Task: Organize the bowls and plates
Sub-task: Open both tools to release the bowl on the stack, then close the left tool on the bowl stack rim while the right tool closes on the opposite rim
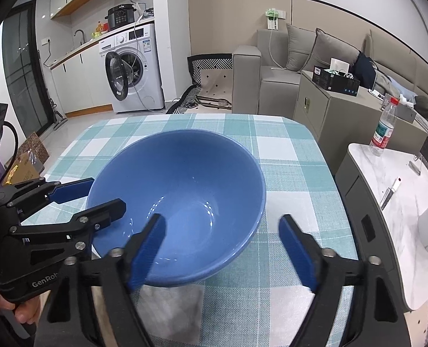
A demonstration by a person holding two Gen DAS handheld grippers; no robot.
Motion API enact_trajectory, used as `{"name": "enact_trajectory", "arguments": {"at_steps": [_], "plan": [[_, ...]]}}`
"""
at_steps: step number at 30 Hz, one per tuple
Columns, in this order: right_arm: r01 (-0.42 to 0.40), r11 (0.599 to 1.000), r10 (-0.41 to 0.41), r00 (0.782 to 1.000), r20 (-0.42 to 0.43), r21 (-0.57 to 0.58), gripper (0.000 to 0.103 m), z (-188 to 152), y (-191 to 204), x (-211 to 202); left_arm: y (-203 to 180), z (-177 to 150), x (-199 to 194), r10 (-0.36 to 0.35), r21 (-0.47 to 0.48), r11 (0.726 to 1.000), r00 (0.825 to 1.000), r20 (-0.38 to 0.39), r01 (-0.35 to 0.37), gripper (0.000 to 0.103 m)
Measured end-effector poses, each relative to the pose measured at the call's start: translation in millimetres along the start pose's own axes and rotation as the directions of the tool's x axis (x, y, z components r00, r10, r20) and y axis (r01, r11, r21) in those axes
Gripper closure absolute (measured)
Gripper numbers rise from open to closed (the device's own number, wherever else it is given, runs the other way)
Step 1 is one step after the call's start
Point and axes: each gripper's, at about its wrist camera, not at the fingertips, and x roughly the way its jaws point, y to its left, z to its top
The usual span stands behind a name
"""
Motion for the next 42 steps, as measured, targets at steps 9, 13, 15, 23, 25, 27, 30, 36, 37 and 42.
{"name": "enact_trajectory", "arguments": {"at_steps": [9,13,15,23,25,27,30,36,37,42], "plan": [[-0.022,0.997,0.021,1.0,0.022,0.076,0.004,0.8,-17.8,-5.2,20.7,0.8,-6.0,-0.029,-0.065,0.997,1.0,0.007,0.029,0.035],[-0.05,0.993,0.045,0.998,0.048,0.108,0.001,0.7,-25.5,-9.2,30.5,0.9,-9.0,-0.03,-0.1,0.994,0.999,0.022,0.032,0.025],[-0.067,0.99,0.06,0.997,0.056,0.122,0.001,-0.1,-29.6,-9.2,34.7,1.4,-9.1,-0.039,-0.114,0.993,0.999,0.022,0.041,0.022],[-0.11,0.981,0.1,0.993,0.067,0.157,0.001,-2.6,-40.2,-3.2,47.1,3.1,-7.6,-0.048,-0.172,0.984,0.998,0.028,0.052,0.003],[-0.117,0.98,0.107,0.992,0.066,0.162,0.001,-3.7,-41.2,-1.4,48.2,3.4,-6.3,-0.051,-0.181,0.982,0.998,0.025,0.055,0.0],[-0.121,0.979,0.112,0.992,0.064,0.166,0.001,-4.1,-42.0,0.8,48.8,3.6,-4.7,-0.058,-0.188,0.98,0.998,0.024,0.061,0.0],[-0.123,0.976,0.115,0.992,0.057,0.18,0.001,-4.3,-44.1,5.6,47.7,4.2,-1.9,-0.063,-0.194,0.979,0.998,0.015,0.065,0.0],[-0.136,0.97,0.132,0.991,0.035,0.203,0.001,-9.0,-46.8,16.0,45.6,4.8,5.6,-0.076,-0.212,0.975,0.997,-0.001,0.074,0.0],[-0.148,0.967,0.144,0.989,0.033,0.206,0.001,-10.3,-46.3,16.4,45.1,5.1,6.9,-0.079,-0.218,0.973,0.997,-0.004,0.077,0.0],[-0.197,0.957,0.193,0.98,0.038,0.212,0.001,-11.6,-42.8,20.0,41.3,5.5,11.3,-0.079,-0.208,0.975,0.997,-0.02,0.073,0.002]]}}
